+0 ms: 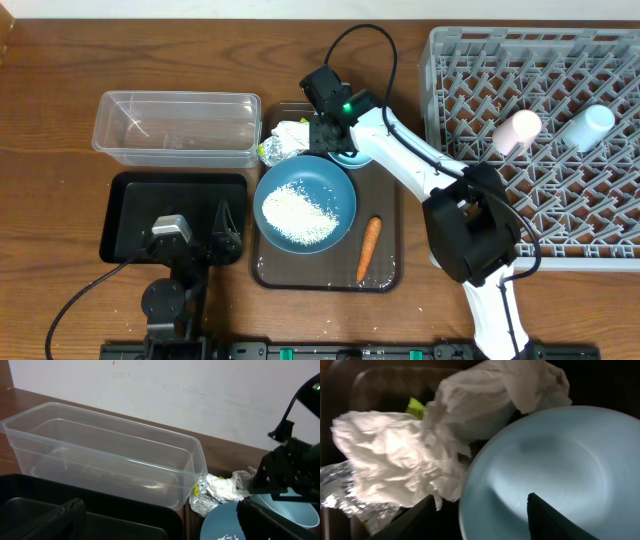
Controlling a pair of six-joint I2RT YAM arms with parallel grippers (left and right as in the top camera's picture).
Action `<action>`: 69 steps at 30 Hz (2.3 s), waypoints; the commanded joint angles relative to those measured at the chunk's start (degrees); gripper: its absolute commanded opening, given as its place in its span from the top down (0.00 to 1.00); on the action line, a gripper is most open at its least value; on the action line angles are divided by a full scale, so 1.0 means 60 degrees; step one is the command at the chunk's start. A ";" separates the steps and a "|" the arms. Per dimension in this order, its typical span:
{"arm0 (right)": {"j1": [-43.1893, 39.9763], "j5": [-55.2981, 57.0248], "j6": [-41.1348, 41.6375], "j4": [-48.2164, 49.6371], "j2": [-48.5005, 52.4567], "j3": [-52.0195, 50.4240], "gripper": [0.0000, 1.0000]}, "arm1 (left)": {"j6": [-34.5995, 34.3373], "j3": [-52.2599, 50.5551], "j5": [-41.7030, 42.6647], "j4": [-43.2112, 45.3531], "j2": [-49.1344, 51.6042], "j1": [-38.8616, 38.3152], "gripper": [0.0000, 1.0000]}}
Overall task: Sort waste into correct bins and load items into the dishwasher rack
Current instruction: 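Reach the right gripper to the light-blue bowl and grasp it, then carry the light-blue bowl into the rack and place it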
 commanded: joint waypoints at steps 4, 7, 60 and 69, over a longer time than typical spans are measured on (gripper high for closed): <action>0.0069 0.0135 0.0211 -0.0029 0.0459 0.0022 0.61 | 0.0098 -0.0189 0.0102 -0.0270 0.0000 -0.0040 0.01; 0.0069 0.0131 0.0211 0.0029 0.0412 0.0098 0.64 | 0.0098 -0.0189 0.0102 -0.0266 0.0000 -0.0040 0.01; -1.1209 -1.2462 -0.6757 -0.4572 -0.4962 -0.2703 0.99 | 0.0098 -0.0189 0.0098 -0.0270 0.0000 -0.0040 0.01; -1.1781 -1.2429 -0.5399 -0.2229 -0.4958 -0.4135 0.99 | 0.0095 -0.0189 0.0102 -0.0270 0.0000 -0.0040 0.01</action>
